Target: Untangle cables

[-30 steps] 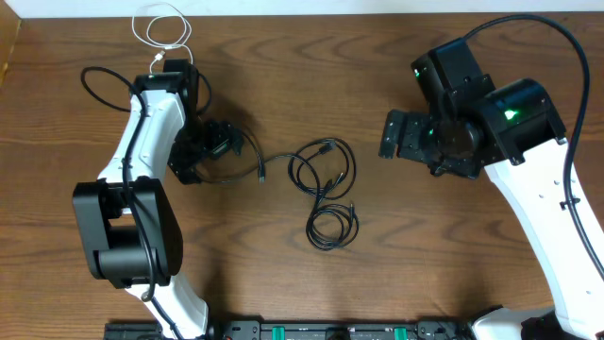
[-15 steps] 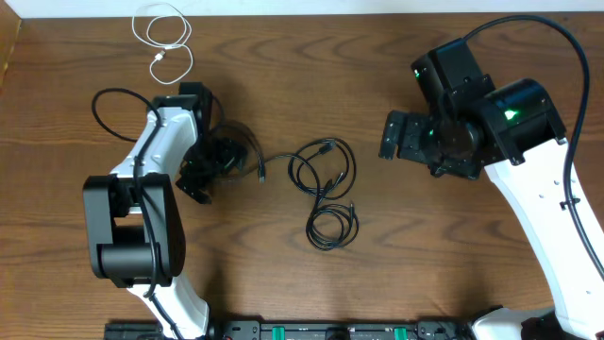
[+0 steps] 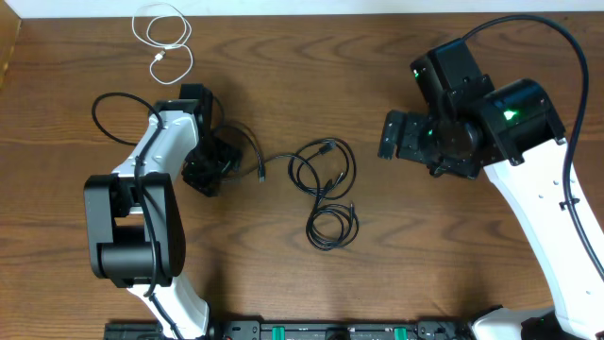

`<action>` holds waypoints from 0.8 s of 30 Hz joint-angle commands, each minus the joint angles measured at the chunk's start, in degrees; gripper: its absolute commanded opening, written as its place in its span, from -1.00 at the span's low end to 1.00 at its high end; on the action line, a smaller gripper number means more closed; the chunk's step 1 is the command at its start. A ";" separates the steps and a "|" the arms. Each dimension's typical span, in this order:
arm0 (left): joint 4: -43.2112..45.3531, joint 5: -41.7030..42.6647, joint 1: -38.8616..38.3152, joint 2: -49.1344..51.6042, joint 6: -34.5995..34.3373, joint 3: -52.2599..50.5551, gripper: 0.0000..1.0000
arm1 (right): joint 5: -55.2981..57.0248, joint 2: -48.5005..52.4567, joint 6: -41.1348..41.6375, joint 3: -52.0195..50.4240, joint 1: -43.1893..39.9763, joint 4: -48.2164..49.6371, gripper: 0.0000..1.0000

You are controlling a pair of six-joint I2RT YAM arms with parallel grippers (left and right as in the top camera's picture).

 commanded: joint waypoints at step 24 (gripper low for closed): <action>0.33 8.70 -0.87 -8.90 4.17 1.88 -0.85 | -0.09 0.28 -0.87 0.26 1.29 0.11 0.98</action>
